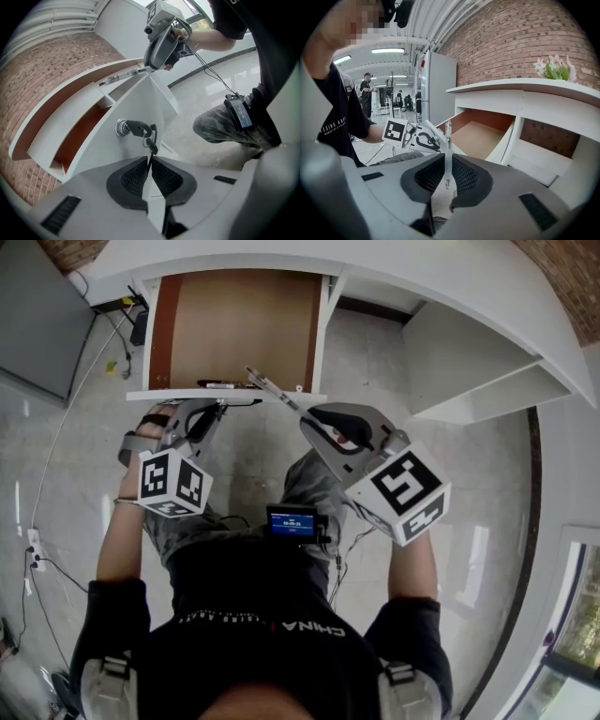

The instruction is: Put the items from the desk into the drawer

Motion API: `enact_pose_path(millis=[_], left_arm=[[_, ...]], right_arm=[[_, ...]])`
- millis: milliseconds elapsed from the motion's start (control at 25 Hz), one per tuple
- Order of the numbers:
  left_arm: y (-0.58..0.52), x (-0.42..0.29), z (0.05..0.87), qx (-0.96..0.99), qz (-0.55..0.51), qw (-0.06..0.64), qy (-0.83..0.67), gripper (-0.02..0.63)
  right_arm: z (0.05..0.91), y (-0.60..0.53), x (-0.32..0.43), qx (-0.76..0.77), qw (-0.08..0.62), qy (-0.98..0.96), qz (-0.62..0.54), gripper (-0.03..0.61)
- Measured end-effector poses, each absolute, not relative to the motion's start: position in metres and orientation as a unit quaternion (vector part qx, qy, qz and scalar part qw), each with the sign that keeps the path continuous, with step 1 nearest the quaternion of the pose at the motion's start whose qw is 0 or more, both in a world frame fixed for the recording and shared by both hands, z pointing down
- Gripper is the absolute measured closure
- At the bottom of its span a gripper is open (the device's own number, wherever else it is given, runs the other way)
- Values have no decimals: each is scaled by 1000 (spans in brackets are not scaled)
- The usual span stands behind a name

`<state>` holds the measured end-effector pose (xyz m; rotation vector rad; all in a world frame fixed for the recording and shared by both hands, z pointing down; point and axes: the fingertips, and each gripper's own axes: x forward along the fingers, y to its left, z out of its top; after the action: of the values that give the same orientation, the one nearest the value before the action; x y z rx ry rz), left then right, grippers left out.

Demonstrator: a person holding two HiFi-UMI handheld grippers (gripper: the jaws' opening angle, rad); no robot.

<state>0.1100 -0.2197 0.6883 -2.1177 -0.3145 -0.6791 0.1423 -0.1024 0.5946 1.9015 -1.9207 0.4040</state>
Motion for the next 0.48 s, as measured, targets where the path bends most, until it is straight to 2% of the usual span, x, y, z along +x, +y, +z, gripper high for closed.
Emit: enact_pose_path(millis=[480], left_arm=[[-221,112,699,-846,-263,450,-111,578]], right_arm=[[609,-103,137,677,199,-691,159,523]])
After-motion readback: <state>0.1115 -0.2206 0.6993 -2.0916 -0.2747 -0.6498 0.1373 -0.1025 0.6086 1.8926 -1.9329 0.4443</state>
